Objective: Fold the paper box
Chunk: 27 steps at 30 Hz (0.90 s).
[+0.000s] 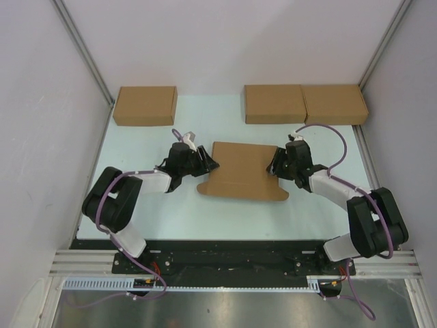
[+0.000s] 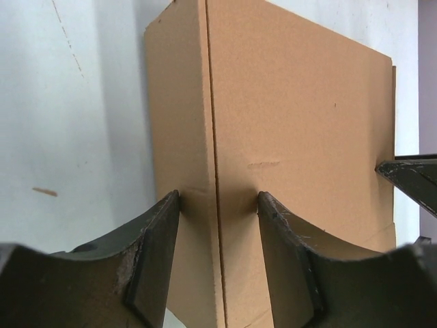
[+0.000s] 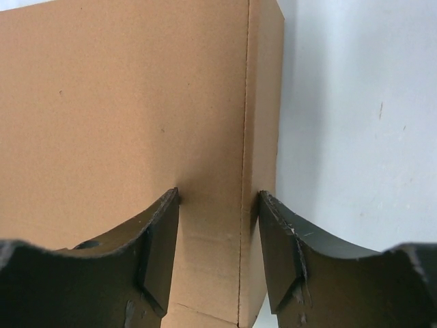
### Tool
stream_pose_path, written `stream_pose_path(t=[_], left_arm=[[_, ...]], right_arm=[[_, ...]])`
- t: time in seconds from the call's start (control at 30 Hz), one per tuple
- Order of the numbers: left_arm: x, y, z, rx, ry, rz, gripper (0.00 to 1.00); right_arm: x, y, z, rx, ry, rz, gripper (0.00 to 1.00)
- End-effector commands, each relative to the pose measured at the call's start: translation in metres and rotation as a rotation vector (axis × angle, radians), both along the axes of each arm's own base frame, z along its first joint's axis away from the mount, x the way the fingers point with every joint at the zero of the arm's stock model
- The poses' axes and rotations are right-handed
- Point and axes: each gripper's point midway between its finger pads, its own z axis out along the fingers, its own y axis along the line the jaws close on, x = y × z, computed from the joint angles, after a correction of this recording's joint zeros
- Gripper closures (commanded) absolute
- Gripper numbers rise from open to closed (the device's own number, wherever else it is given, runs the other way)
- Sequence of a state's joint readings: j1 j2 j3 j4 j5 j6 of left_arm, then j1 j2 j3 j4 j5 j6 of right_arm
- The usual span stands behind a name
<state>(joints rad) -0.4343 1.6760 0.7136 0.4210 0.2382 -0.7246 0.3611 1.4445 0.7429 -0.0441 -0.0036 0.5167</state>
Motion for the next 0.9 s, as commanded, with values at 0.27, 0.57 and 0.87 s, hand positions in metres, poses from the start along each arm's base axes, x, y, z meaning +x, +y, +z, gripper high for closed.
stream_pose_path(t=[0.27, 0.57, 0.87], left_arm=[[-0.004, 0.011, 0.023, 0.041, -0.064, 0.01, 0.42], [0.009, 0.023, 0.073, 0.063, -0.179, 0.073, 0.33], [-0.013, 0.006, 0.097, 0.076, -0.281, 0.012, 0.3]], right_arm=[[-0.025, -0.007, 0.005, -0.031, 0.031, 0.022, 0.36], [-0.032, -0.028, 0.037, -0.071, -0.018, -0.004, 0.29], [-0.082, -0.023, 0.049, -0.197, 0.003, 0.097, 0.26]])
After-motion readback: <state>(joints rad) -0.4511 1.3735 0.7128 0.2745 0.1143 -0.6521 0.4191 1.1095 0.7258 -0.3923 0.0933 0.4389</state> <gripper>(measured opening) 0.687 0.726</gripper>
